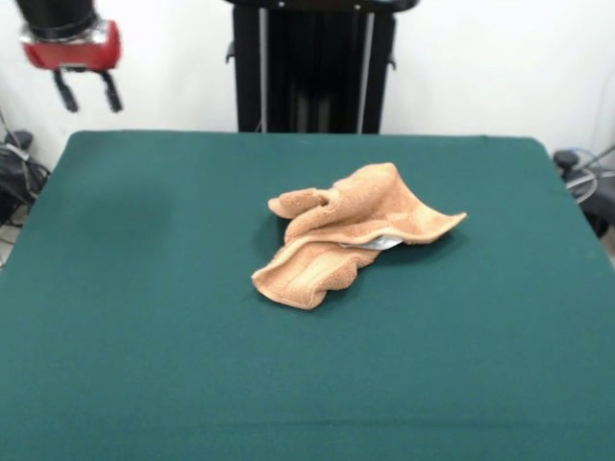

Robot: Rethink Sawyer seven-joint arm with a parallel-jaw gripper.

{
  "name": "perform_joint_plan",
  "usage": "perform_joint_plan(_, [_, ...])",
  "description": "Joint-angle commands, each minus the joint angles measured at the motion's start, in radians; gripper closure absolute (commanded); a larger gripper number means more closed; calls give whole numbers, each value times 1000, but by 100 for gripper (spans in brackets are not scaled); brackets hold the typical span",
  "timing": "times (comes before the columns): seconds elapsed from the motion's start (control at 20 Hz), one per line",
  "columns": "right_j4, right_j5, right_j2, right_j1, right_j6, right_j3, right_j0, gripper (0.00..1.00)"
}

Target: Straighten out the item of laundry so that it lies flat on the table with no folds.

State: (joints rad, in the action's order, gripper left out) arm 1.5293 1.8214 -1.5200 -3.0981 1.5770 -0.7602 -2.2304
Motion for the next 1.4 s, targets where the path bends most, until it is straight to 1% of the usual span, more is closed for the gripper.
perform_joint_plan(0.05, [117,-54,-28,-63,532,-138,-146,0])
perform_joint_plan(0.25, [142,-74,1,-100,662,-110,-232,0])
perform_joint_plan(0.45, [171,-123,12,-126,724,-71,-300,0])
perform_joint_plan(0.6, [178,-144,18,-136,750,1,-373,0])
perform_joint_plan(0.7, [176,-155,24,-141,770,30,-405,0])
perform_joint_plan(0.8, [156,-144,31,-131,772,61,-431,0])
perform_joint_plan(0.95, [112,-106,41,-90,740,102,-446,0])
perform_joint_plan(1.1, [105,-78,51,-50,714,158,-473,0])
perform_joint_plan(1.2, [103,-64,55,-39,702,191,-494,0])
perform_joint_plan(1.4, [116,-60,32,-43,725,158,-506,0])
